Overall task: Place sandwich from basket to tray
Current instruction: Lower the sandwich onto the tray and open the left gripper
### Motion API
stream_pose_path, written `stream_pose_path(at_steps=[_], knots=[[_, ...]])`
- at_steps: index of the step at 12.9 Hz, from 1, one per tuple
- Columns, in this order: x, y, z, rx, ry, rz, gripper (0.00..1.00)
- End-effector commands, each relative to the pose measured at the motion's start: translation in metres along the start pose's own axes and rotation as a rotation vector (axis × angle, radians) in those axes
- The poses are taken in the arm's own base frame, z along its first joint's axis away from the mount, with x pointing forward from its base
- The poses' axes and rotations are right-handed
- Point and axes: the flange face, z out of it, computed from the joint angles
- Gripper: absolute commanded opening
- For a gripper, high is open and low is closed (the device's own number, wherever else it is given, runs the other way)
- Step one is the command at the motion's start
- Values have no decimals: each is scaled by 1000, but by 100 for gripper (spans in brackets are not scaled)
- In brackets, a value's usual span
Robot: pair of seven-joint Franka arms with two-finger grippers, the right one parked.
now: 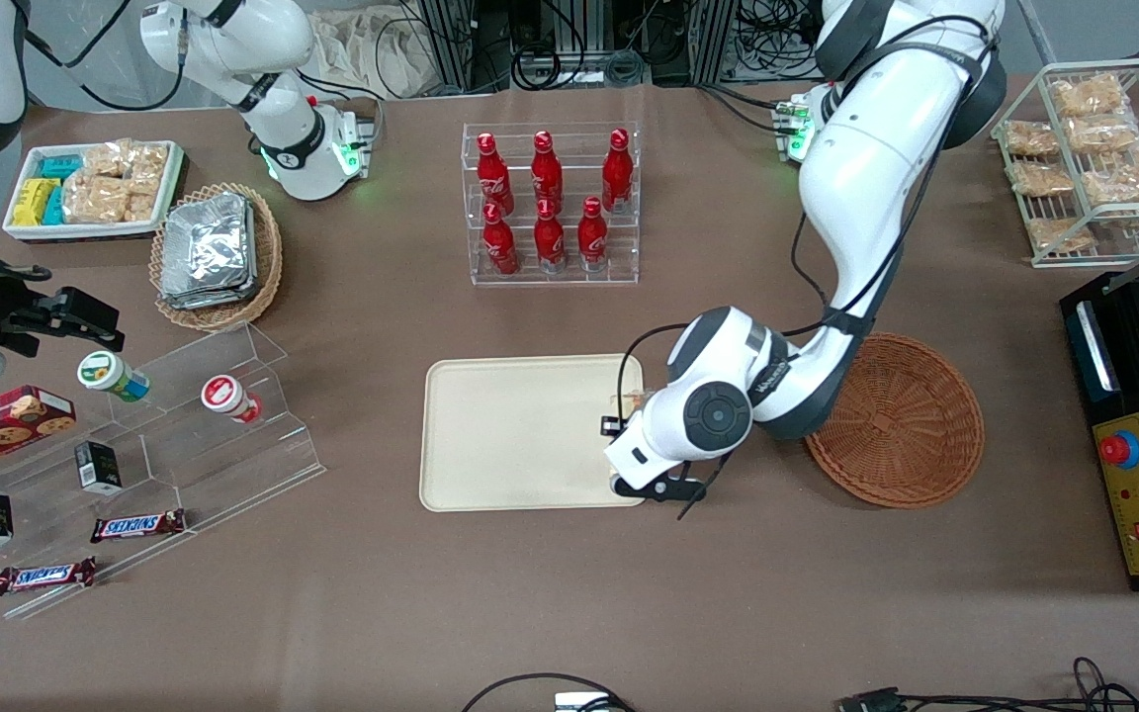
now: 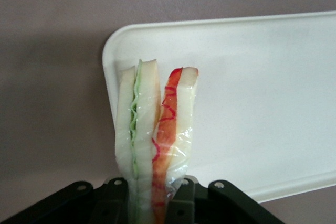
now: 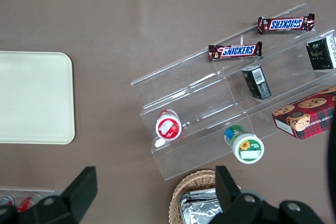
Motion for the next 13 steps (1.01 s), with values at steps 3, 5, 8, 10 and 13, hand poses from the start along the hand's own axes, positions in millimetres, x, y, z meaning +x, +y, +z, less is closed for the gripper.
stream_pose_path(at_steps=[3, 5, 8, 10, 13], knots=[[4, 6, 31, 3, -9, 10, 2], [5, 5, 41, -3, 0, -9, 15], [5, 3, 48, -6, 36, -1, 100], [8, 3, 45, -9, 66, 2, 100], [11, -1, 26, -19, 81, -11, 100]])
